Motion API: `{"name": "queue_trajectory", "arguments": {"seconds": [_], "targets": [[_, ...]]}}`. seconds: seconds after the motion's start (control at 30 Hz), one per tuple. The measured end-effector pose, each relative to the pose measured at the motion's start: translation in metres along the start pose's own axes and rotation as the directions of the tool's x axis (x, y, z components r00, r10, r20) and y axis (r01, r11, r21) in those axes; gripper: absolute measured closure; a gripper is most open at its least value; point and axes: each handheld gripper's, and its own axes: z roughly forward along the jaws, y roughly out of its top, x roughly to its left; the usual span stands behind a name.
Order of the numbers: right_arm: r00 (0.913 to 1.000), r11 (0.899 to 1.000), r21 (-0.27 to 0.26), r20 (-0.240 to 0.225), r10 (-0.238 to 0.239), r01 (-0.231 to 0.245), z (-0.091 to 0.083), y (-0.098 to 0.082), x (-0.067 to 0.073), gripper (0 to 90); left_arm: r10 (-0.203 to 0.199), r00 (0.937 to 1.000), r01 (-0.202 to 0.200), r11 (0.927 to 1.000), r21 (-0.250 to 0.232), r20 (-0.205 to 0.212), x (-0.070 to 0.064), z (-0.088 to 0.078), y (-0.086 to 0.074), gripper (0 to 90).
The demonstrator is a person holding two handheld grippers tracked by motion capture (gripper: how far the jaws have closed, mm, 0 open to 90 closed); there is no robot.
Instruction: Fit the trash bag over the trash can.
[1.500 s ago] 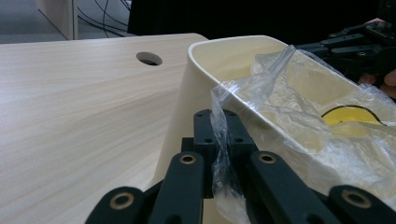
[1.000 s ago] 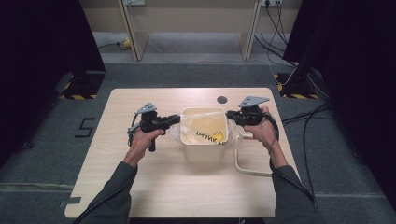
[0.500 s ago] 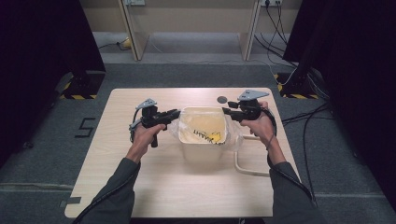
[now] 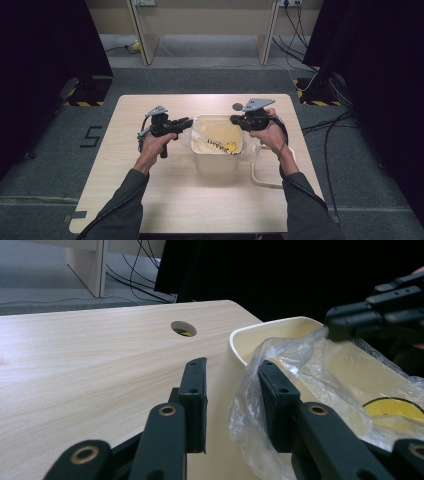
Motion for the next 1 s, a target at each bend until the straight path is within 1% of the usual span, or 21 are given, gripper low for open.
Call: {"name": "queue_trajectory", "arguments": {"seconds": [0.07,0.13,0.2,0.23,0.27,0.3,0.37,0.4,0.5,0.6,0.7,0.77,0.83,0.87,0.93,0.97,1.0], "targets": [[0.9996,0.999,-0.027,0.020,0.021,-0.020,0.001,0.002,-0.006,89.3,0.006,1.0000,-0.006,1.0000,0.004,0.007,-0.001,0.000,0.000,67.4],[0.9993,1.000,-0.018,0.033,0.018,-0.017,0.004,0.003,-0.009,89.3,0.019,0.9998,-0.019,0.9997,0.015,0.005,-0.002,-0.001,0.000,67.4],[0.9992,1.000,-0.007,0.038,0.008,-0.008,0.011,0.004,-0.011,88.4,0.018,0.9998,-0.018,0.9997,0.019,0.008,-0.002,-0.002,0.000,66.5],[0.9991,1.000,-0.012,0.042,0.012,-0.011,0.014,0.004,-0.011,87.1,0.017,0.9998,-0.017,0.9997,0.020,0.011,-0.001,-0.002,-0.001,65.9],[0.9987,1.000,-0.016,0.045,0.022,-0.021,0.016,0.005,-0.013,85.6,0.017,0.9998,-0.018,0.9996,0.024,0.014,0.000,-0.003,-0.001,64.9],[0.9984,1.000,-0.008,0.049,0.028,-0.028,0.019,0.005,-0.014,83.0,0.019,0.9998,-0.019,0.9994,0.027,0.012,0.000,-0.003,-0.001,64.3],[0.9965,0.998,-0.002,0.050,0.067,-0.067,0.023,0.005,-0.016,78.7,0.015,0.9998,-0.015,0.9995,0.028,0.013,0.002,-0.004,-0.002,62.6],[0.9958,0.997,-0.002,0.043,0.081,-0.080,0.025,0.005,-0.017,77.9,0.016,0.9998,-0.016,0.9995,0.028,0.015,0.002,-0.004,-0.002,61.2],[0.9942,0.995,-0.005,0.034,0.102,-0.101,0.025,0.004,-0.018,77.9,0.017,0.9997,-0.018,0.9995,0.027,0.016,0.002,-0.006,-0.002,54.8],[0.9939,0.994,0.001,0.026,0.107,-0.107,0.024,0.004,-0.019,78.9,0.002,0.9999,-0.003,0.9998,0.019,0.015,0.001,-0.008,0.001,43.6],[0.9936,0.994,0.003,0.023,0.110,-0.110,0.023,0.004,-0.019,79.3,-0.005,0.9993,0.004,0.9999,0.014,0.038,-0.002,-0.012,0.004,32.9],[0.9936,0.994,0.004,0.026,0.110,-0.110,0.022,0.004,-0.019,79.3,0.011,0.9983,-0.012,0.9998,0.013,0.056,-0.005,-0.015,0.007,30.1],[0.9933,0.994,0.001,0.029,0.112,-0.112,0.023,0.003,-0.019,79.3,0.023,0.9980,-0.024,0.9997,0.007,0.059,-0.008,-0.016,0.010,29.4],[0.9932,0.994,0.000,0.030,0.112,-0.112,0.022,0.003,-0.018,79.2,0.022,0.9980,-0.022,0.9997,0.006,0.060,-0.009,-0.016,0.011,29.7],[0.9931,0.994,-0.001,0.031,0.113,-0.113,0.023,0.003,-0.018,79.1,0.033,0.9978,-0.033,0.9994,-0.009,0.057,-0.009,-0.013,0.014,34.4],[0.9927,0.993,-0.001,0.031,0.117,-0.117,0.023,0.003,-0.018,79.1,0.037,0.9976,-0.036,0.9993,-0.007,0.058,-0.009,-0.011,0.014,36.5],[0.9926,0.993,-0.001,0.033,0.117,-0.117,0.022,0.003,-0.018,78.9,0.039,0.9973,-0.039,0.9992,-0.006,0.062,-0.008,-0.009,0.015,40.4]]}}
